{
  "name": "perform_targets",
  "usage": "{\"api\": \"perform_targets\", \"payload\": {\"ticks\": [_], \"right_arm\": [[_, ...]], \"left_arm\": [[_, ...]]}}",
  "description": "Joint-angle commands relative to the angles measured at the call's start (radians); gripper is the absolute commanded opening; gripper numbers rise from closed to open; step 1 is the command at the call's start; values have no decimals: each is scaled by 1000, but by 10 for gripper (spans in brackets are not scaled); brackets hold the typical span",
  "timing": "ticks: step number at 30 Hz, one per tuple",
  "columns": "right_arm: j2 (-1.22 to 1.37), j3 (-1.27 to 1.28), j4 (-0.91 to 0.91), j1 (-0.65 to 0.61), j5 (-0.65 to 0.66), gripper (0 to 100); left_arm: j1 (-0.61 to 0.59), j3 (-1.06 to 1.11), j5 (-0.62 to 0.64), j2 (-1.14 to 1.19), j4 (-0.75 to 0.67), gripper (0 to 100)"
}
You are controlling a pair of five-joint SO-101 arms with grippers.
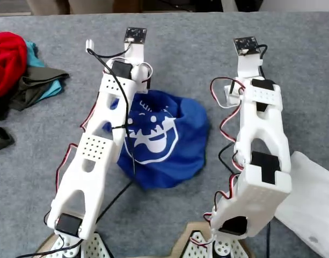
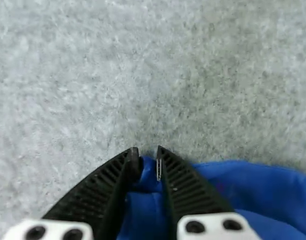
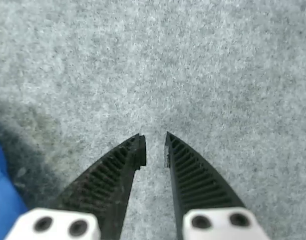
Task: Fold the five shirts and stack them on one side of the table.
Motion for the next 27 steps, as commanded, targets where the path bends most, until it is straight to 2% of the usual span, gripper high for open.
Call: {"api": "perform_targets", "payload": {"ticks": [1,7,12,18,27], "right_arm": [[1,-47,-15,2,-5,83],[1,-47,-15,2,-5,83],[1,-47,-15,2,-5,83],[1,-47,-15,2,-5,83],[-10,-54,3,-1,-5,83]], "left_arm": [[3,-40,-8,-21,8,71],[15,9,-3,-31,-9,22],[-26,-54,199,-44,-89,18],[-80,-51,262,-234,-112,19],[-83,-49,222,-544,181,19]]}}
